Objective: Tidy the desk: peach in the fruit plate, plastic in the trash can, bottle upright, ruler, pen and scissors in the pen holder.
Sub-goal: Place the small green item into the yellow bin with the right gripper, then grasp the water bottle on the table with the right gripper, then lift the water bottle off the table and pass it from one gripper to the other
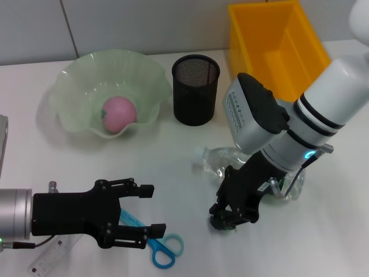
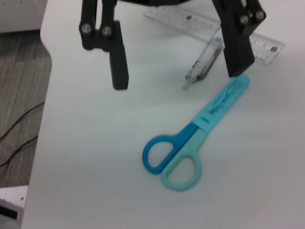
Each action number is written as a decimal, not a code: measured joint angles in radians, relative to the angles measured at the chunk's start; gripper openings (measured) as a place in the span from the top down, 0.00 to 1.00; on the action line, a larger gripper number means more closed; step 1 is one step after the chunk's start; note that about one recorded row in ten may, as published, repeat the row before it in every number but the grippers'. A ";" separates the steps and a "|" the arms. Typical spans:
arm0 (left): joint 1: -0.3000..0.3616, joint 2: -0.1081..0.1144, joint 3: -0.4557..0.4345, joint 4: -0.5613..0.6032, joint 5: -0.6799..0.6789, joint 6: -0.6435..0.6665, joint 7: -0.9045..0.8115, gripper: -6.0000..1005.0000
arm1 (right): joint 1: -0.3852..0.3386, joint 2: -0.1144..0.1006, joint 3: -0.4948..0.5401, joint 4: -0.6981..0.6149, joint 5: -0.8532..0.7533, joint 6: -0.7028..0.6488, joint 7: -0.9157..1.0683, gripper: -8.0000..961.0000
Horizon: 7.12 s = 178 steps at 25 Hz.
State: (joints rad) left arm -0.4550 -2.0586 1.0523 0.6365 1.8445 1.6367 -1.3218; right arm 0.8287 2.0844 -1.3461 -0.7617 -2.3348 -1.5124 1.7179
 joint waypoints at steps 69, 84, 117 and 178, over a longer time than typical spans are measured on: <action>-0.021 0.000 0.000 0.000 -0.005 -0.021 0.012 0.14 | -0.184 -0.006 0.671 0.397 1.173 0.558 -0.962 0.55; -0.024 0.000 -0.009 0.002 -0.007 -0.015 0.008 0.14 | -0.225 -0.009 0.659 0.318 1.170 0.434 -0.678 0.28; -0.019 -0.004 -0.063 0.000 -0.012 -0.025 0.006 0.14 | -0.035 -0.086 0.389 -0.388 -0.134 -0.304 0.339 0.17; -0.028 -0.006 -0.077 0.000 -0.011 -0.015 0.010 0.14 | 0.065 -0.009 0.085 -0.041 -0.314 0.055 0.299 0.18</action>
State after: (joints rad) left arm -0.4829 -2.0648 0.9755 0.6365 1.8331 1.6214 -1.3115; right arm 0.8933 2.0754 -1.2611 -0.8024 -2.6493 -1.4572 2.0171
